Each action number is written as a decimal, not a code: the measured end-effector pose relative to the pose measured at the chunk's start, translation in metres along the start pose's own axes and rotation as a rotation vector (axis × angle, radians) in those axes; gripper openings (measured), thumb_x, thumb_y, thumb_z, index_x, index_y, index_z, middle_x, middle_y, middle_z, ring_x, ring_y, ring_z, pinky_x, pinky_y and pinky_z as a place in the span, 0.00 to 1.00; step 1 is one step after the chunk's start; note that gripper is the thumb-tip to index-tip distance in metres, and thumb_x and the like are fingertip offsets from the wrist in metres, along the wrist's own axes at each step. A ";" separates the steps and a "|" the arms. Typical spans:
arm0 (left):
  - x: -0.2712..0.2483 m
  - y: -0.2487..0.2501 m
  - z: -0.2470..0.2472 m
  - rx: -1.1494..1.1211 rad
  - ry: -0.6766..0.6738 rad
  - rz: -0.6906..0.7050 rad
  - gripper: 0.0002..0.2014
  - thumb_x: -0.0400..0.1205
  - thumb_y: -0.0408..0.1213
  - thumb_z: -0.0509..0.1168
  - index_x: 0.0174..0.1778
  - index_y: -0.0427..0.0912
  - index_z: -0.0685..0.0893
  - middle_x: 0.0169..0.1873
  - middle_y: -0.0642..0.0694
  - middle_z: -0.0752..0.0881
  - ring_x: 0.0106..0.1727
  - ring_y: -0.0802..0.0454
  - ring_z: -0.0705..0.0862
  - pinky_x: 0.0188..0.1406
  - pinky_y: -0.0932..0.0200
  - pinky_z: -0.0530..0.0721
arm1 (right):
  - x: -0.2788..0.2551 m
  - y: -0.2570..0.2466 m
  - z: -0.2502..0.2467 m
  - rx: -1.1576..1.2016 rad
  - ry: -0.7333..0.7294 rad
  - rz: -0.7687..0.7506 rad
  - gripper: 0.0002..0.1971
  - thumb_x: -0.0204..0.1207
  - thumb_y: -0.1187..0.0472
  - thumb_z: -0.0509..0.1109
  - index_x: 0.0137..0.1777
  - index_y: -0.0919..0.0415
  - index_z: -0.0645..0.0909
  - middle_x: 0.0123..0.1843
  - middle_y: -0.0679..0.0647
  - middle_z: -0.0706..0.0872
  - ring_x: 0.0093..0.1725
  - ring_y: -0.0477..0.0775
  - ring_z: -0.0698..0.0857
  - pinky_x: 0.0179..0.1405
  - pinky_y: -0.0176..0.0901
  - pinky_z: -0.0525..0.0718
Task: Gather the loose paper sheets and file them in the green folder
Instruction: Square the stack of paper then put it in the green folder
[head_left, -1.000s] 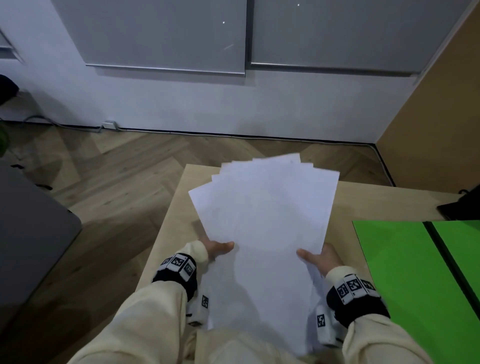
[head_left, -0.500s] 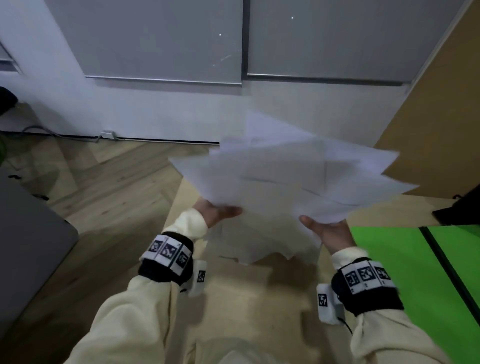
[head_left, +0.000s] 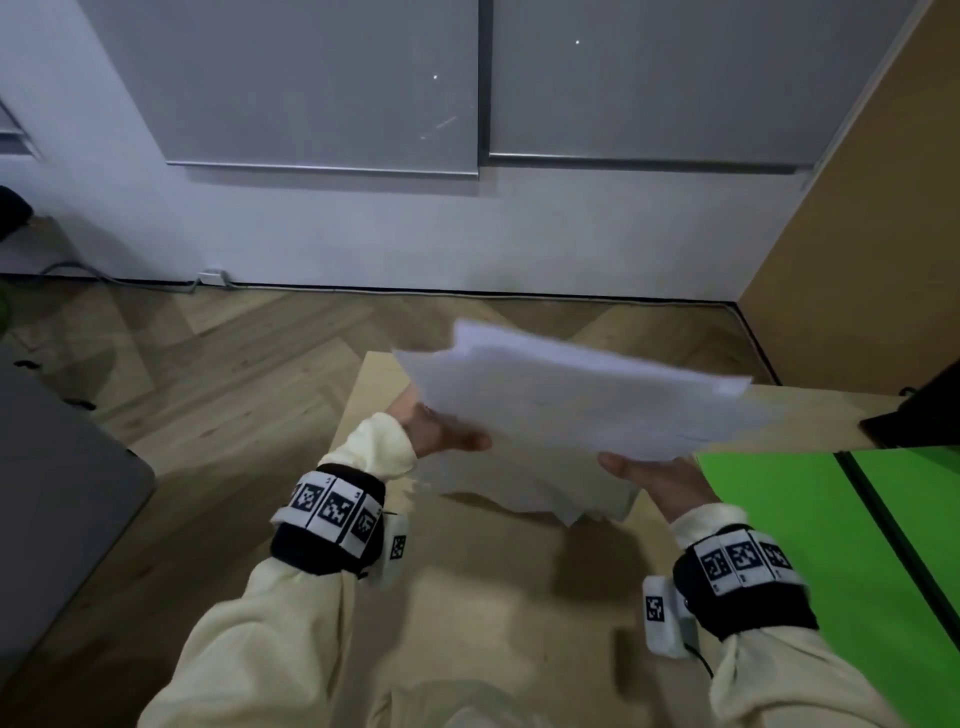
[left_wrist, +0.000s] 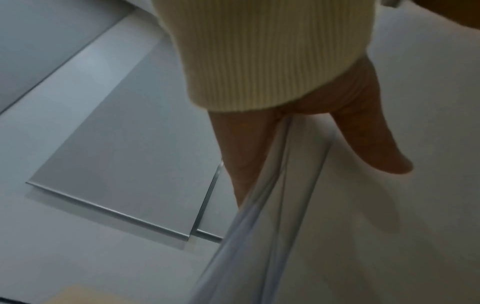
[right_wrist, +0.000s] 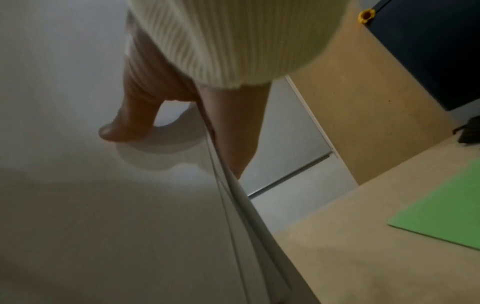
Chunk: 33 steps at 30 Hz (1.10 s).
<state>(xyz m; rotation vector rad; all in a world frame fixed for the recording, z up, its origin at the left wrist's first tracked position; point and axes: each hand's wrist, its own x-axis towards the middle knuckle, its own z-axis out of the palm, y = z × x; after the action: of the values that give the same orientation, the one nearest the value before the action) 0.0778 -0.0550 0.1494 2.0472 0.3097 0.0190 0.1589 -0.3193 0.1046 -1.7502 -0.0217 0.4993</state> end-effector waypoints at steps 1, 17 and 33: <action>-0.001 0.003 0.000 0.079 0.000 0.006 0.25 0.65 0.30 0.80 0.58 0.43 0.84 0.43 0.51 0.83 0.47 0.57 0.80 0.39 0.77 0.75 | -0.002 0.000 0.000 -0.058 -0.035 -0.004 0.23 0.49 0.44 0.85 0.45 0.51 0.87 0.49 0.45 0.89 0.55 0.52 0.86 0.67 0.52 0.79; -0.010 0.041 0.040 -0.323 0.393 0.205 0.17 0.75 0.28 0.72 0.53 0.53 0.80 0.47 0.64 0.82 0.44 0.88 0.79 0.48 0.85 0.75 | -0.007 -0.029 0.025 0.170 0.187 -0.186 0.13 0.68 0.64 0.77 0.50 0.51 0.80 0.56 0.51 0.85 0.55 0.45 0.84 0.60 0.33 0.74; -0.001 0.072 0.021 -0.677 0.732 -0.223 0.22 0.63 0.61 0.75 0.38 0.45 0.87 0.39 0.50 0.87 0.45 0.52 0.87 0.53 0.58 0.85 | 0.010 -0.024 0.023 0.014 0.073 -0.215 0.16 0.64 0.65 0.80 0.48 0.48 0.82 0.49 0.52 0.88 0.54 0.57 0.86 0.55 0.52 0.84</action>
<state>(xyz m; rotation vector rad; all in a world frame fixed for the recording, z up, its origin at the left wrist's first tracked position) 0.0950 -0.1060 0.2021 1.2586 0.8527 0.6560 0.1662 -0.2896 0.1209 -1.7271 -0.1526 0.2776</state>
